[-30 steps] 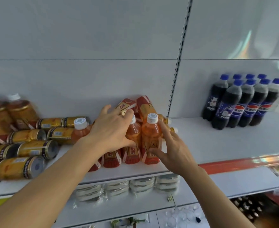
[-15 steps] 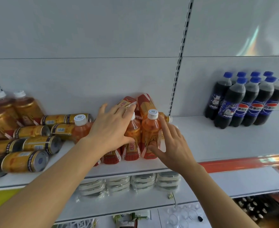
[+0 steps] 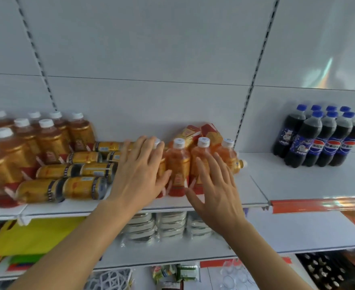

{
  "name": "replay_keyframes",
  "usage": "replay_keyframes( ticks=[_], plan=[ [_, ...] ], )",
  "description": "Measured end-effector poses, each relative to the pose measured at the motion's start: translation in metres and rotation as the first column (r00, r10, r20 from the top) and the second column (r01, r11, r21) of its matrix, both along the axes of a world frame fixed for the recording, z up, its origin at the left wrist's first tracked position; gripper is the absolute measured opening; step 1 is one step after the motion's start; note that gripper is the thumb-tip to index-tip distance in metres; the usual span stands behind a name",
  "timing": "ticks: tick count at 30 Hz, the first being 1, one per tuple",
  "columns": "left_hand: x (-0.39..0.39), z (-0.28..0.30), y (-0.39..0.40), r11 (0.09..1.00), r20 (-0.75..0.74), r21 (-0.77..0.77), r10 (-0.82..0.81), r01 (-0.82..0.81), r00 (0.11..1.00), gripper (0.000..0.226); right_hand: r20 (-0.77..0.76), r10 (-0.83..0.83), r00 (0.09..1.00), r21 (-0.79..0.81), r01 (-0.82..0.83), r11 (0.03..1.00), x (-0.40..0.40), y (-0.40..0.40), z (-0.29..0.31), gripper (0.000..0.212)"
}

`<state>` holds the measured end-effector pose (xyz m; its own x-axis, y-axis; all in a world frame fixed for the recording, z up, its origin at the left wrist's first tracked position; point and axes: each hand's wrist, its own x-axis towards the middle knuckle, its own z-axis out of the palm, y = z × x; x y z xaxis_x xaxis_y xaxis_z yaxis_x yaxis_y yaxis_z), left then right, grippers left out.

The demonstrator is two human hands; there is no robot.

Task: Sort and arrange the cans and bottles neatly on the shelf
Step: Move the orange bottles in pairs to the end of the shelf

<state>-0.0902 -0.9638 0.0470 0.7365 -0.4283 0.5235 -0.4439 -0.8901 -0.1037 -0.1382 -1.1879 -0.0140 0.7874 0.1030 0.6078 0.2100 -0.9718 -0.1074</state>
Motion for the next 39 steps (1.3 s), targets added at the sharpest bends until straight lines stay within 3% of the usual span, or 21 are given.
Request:
replay_keyframes(
  ticks=[11,18,27,39],
  plan=[
    [-0.083,-0.048,0.258,0.936,-0.141,-0.032,0.342,-0.350,0.929,0.078,-0.151,0.200,0.968,-0.133,-0.221,0.966,-0.027,0.244,-0.025,0.079],
    [-0.093,-0.061,0.384,0.853,-0.165,-0.082,0.498,-0.515,0.851,0.071,-0.119,0.385,0.915,-0.146,-0.400,0.905,0.002,0.383,-0.016,0.077],
    [-0.039,-0.056,0.525,0.780,-0.189,-0.006,0.613,-0.625,0.767,0.077,-0.058,0.497,0.866,-0.032,-0.499,0.866,0.086,0.540,-0.006,0.073],
    [0.078,-0.037,0.640,0.834,-0.150,-0.072,0.534,-0.548,0.832,0.075,-0.094,0.403,0.910,-0.091,-0.411,0.907,0.196,0.650,0.019,0.078]
  ],
)
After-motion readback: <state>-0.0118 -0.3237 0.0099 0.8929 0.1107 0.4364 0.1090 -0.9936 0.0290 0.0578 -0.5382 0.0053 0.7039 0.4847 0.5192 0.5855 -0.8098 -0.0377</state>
